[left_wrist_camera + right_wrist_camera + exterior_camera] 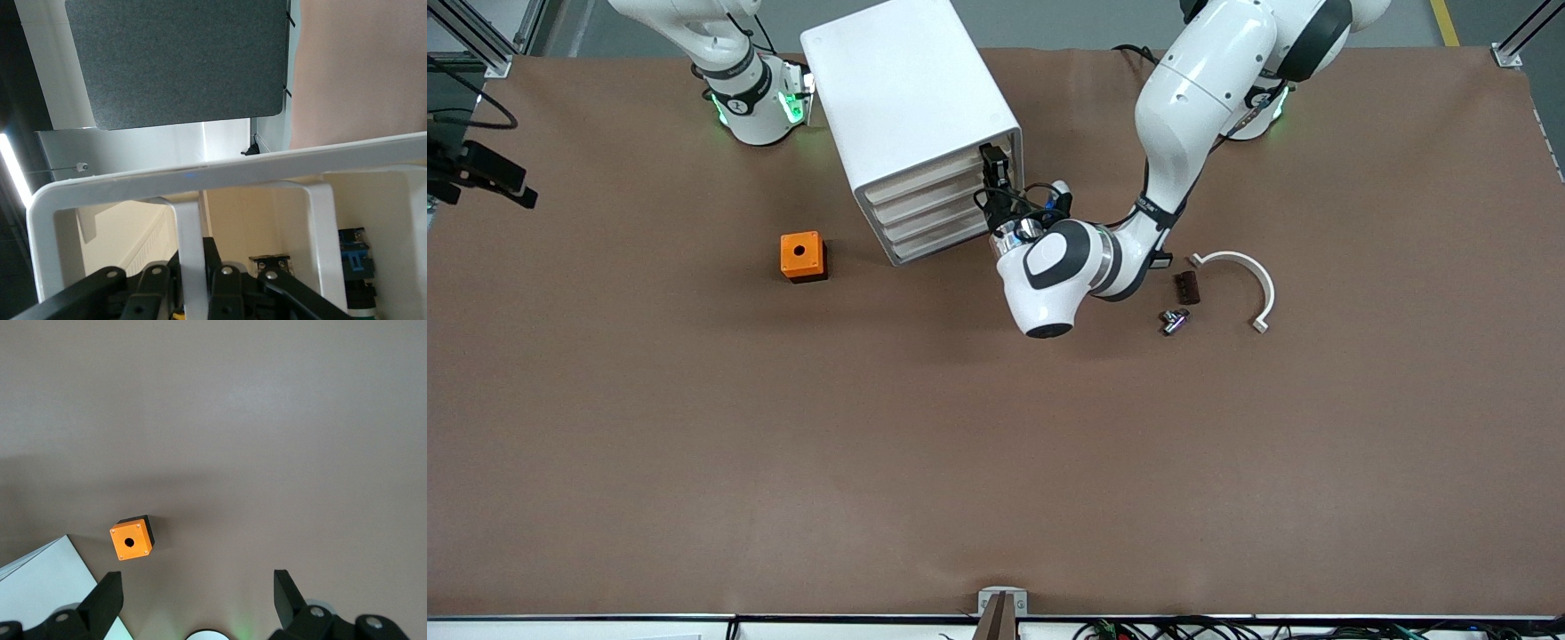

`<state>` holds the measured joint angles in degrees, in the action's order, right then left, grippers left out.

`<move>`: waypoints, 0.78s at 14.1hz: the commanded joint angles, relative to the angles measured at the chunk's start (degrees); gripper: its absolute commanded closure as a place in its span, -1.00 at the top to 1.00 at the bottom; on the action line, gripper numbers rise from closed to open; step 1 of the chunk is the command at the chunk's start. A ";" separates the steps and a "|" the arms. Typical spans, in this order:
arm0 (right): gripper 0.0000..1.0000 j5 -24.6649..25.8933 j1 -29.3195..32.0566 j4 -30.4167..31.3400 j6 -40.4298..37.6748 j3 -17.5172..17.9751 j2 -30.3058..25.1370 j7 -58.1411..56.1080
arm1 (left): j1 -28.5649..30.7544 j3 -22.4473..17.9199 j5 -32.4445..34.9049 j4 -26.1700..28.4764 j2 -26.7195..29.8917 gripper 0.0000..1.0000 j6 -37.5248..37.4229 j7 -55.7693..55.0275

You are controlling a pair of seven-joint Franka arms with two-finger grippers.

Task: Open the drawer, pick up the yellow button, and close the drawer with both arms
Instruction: 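Grasp the drawer handle with the left gripper, then pull the drawer open with the left gripper while the right gripper approaches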

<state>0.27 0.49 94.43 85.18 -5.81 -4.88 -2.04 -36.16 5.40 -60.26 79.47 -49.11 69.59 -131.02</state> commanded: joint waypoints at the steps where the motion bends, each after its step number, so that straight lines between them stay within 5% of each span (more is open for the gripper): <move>1: 1.00 0.17 1.09 -3.03 -0.54 0.63 5.48 -0.33 | 0.21 -0.13 -1.62 -0.02 0.41 -0.87 -0.42 0.59; 7: 1.00 0.70 0.75 -4.17 -0.37 0.80 10.42 1.41 | 4.16 -0.56 -2.66 -0.54 0.50 -0.79 -0.33 0.50; 11: 1.00 -1.92 -5.66 -3.56 -0.72 1.07 10.24 23.42 | 7.76 -0.74 -3.02 -0.90 0.42 -0.69 -0.07 0.50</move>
<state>-0.16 -1.89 90.89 85.37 -4.89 5.75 11.17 -30.14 4.92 -61.64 79.14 -49.10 69.72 -130.73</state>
